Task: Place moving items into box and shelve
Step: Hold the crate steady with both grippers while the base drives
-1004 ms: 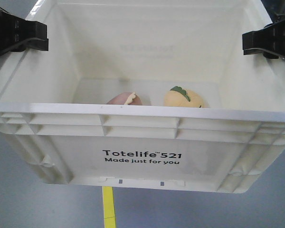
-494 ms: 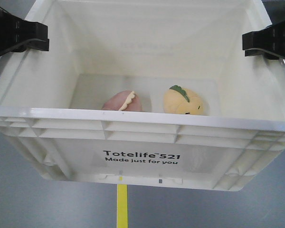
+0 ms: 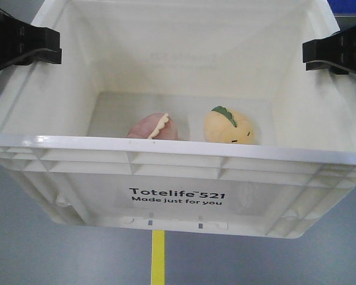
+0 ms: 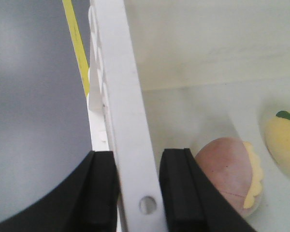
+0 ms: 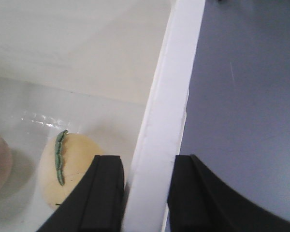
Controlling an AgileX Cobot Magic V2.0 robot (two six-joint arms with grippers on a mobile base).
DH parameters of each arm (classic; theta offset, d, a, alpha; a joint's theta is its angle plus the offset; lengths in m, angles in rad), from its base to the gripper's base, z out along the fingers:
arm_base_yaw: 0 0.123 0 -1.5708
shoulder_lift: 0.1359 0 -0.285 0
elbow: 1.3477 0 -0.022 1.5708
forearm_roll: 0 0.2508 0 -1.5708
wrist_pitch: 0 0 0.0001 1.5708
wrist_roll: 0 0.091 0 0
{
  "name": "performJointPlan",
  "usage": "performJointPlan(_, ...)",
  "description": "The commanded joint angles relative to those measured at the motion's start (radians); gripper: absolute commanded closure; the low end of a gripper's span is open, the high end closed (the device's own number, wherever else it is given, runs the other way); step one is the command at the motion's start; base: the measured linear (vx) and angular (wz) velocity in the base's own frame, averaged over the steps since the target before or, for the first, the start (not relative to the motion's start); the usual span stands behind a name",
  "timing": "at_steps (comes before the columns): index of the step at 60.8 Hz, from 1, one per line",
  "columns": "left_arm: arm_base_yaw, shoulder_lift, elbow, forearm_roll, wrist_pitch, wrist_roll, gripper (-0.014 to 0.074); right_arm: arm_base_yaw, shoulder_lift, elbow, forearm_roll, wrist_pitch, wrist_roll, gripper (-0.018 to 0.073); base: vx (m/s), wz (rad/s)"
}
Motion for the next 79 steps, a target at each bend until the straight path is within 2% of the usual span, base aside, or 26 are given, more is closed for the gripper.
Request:
performJointPlan(1,-0.004,-0.047,-0.05,-0.026,-0.13,0.013,0.0603,-0.006,-0.029,-0.044,-0.033,-0.126,-0.017,0.0564,0.37,0.06)
performJointPlan(79,-0.004,-0.047,-0.05,-0.026,-0.13,0.013,0.0603,-0.006,-0.029,-0.044,-0.033,-0.126,-0.017,0.0564,0.4,0.08)
